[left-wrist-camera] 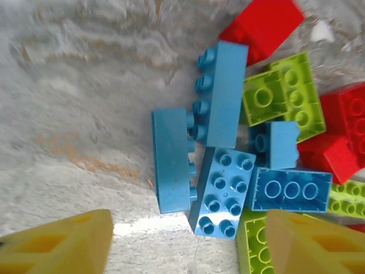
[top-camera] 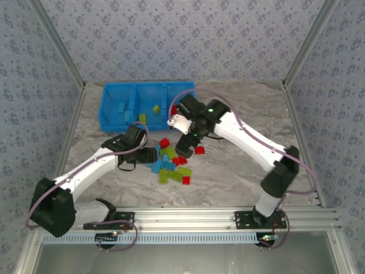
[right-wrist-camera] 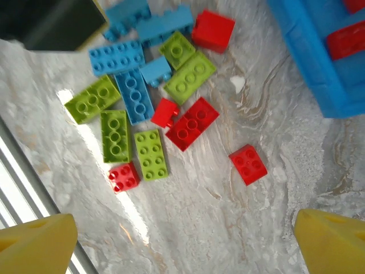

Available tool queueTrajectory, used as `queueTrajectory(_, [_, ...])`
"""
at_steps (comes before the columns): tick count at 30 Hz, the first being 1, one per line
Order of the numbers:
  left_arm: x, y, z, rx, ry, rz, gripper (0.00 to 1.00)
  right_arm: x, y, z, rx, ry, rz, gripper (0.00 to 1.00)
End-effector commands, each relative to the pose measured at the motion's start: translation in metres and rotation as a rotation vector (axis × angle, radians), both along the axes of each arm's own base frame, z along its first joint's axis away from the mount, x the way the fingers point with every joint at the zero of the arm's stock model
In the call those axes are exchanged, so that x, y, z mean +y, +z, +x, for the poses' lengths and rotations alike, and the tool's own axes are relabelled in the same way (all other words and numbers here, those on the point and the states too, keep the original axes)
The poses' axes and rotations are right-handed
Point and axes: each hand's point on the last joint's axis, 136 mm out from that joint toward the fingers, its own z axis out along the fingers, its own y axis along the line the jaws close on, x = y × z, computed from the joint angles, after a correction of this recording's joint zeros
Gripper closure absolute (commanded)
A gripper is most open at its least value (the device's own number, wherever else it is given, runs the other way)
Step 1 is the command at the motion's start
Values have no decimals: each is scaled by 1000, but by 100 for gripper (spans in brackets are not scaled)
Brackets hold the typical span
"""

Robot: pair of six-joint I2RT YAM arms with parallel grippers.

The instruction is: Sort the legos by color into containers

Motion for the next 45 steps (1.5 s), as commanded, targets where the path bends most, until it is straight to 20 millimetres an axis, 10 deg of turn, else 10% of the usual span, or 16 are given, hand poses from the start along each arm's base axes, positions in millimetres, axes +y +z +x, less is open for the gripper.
queueTrajectory(1, [-2, -12, 5, 4, 49, -14, 39, 3, -9, -6, 50, -56, 66, 0])
queueTrajectory(13, [-14, -49, 15, 32, 2, -11, 52, 12, -21, -10, 111, -100, 139, 0])
queueTrajectory(19, [-9, -58, 18, 48, 9, 40, 74, 28, -23, -15, 184, -123, 216, 3])
queueTrajectory(23, [-1, -33, 19, -22, 22, 46, 81, 31, -16, -10, 166, -175, 268, 3])
queueTrajectory(29, [46, 61, 34, -298, 118, 159, 83, 19, -2, 15, 87, -308, 342, 2])
queueTrajectory(36, [112, 108, 104, -396, 279, 166, 85, 2, -10, 34, 42, -436, 334, 3])
queueTrajectory(45, [151, 82, 219, -337, 351, 230, 78, -11, -4, 21, 38, -464, 362, 3])
